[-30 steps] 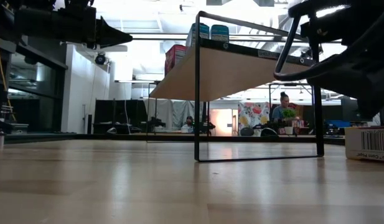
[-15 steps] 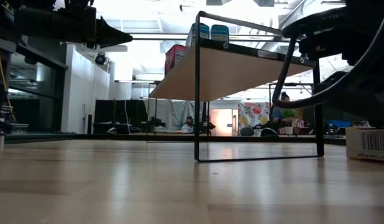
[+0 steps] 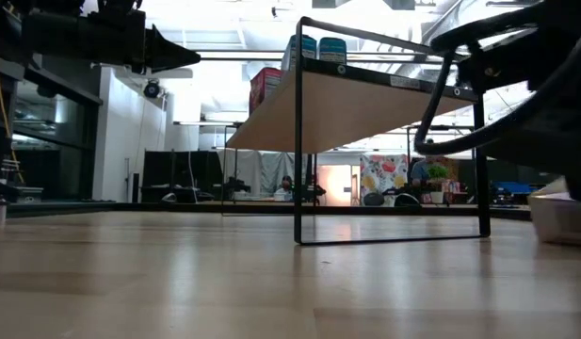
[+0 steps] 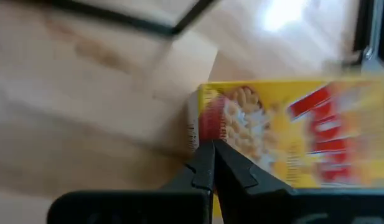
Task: Stack cereal on shelf
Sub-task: Put the right yellow cereal box on the shelf
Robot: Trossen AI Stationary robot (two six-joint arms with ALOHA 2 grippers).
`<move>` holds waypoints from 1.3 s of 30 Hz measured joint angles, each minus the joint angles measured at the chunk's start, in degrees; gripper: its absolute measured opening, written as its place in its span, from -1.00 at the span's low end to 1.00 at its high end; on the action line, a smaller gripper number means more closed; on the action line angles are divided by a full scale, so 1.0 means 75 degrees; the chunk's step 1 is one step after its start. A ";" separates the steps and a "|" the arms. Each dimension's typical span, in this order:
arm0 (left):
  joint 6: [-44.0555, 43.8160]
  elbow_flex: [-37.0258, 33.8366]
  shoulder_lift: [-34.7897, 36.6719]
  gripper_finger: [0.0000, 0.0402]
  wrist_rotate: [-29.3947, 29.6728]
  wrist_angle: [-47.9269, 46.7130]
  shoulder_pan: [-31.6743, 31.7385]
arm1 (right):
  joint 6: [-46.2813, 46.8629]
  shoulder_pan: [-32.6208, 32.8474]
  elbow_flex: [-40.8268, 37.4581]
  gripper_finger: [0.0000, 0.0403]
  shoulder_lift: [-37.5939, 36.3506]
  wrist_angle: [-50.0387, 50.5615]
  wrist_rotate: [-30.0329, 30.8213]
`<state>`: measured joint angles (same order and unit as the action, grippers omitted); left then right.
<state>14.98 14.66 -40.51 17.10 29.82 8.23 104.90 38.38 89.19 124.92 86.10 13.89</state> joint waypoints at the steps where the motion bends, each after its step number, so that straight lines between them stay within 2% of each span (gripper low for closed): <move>1: 0.0000 0.0000 0.0000 -0.84 0.0002 0.0000 -0.0002 | 0.0005 0.0043 -0.0001 -1.00 0.0000 -0.0072 -0.0146; 5: 0.0000 0.0000 0.0000 -0.84 0.0000 0.0003 -0.0002 | 0.0037 0.0203 -0.0003 -1.00 0.0012 -0.0295 -0.0336; 19: -0.0064 0.0000 0.0000 -0.84 0.0002 0.0003 -0.0001 | 0.0211 0.0256 -0.0003 -1.00 0.0012 -0.0311 -0.0244; 24: -0.0064 0.0000 0.0000 -0.84 0.0000 0.0003 0.0000 | -0.0583 0.0419 0.0346 -1.00 0.0015 -0.0360 -0.0444; 30: -0.0061 0.0000 0.0000 -0.84 0.0000 0.0003 -0.0002 | -0.0435 0.0794 0.1235 -1.00 0.0006 0.0533 0.0296; 36: -0.0114 0.0000 0.0000 -0.84 0.0000 -0.0003 -0.0002 | -0.0448 0.1089 0.1757 -1.00 -0.0066 0.0515 0.1121; 39: -0.0114 0.0000 0.0000 -0.84 0.0002 0.0001 0.0000 | -0.0425 0.1251 0.1918 -1.00 -0.0122 0.0516 0.1828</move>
<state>14.13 14.66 -40.51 17.12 29.83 8.22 101.72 47.76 103.57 124.01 89.97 27.60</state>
